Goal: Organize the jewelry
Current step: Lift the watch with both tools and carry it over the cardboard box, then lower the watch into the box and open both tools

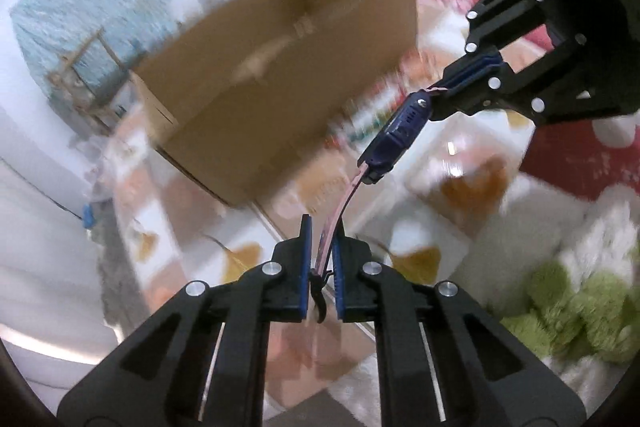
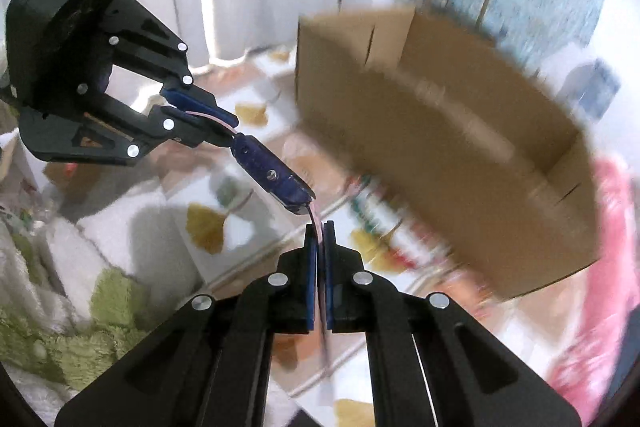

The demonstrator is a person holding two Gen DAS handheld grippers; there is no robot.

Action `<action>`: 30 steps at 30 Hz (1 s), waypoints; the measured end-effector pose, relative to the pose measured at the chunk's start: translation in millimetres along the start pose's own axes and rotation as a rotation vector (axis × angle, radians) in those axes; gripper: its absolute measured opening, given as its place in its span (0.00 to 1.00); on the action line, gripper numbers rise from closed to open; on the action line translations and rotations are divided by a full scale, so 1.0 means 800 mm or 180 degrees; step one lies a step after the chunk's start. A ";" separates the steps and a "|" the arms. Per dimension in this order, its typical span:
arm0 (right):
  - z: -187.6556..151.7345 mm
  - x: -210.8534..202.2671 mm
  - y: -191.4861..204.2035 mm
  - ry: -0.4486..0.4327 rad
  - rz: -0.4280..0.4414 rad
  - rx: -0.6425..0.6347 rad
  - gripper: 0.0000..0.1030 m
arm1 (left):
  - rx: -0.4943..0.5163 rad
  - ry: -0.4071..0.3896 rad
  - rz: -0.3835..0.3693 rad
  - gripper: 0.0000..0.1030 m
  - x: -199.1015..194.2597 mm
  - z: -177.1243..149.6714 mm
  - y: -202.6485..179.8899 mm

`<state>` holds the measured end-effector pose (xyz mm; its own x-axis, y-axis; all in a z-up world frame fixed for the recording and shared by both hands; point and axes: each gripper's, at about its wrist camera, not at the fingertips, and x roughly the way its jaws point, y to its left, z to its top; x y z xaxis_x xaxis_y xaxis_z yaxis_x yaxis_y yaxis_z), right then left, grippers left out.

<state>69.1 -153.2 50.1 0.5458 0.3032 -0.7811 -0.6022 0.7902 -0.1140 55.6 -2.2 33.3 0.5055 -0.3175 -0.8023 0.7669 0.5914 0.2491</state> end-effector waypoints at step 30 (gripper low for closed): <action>0.184 0.246 -0.258 0.1458 0.0388 -0.0012 0.07 | -0.0383 0.0943 -0.0034 0.11 0.184 0.174 0.183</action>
<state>386.3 -178.1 10.5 0.1584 0.1269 -0.9792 -0.6484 0.7613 -0.0063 297.5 -65.3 27.1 0.3470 -0.1049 -0.9320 0.7103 0.6783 0.1881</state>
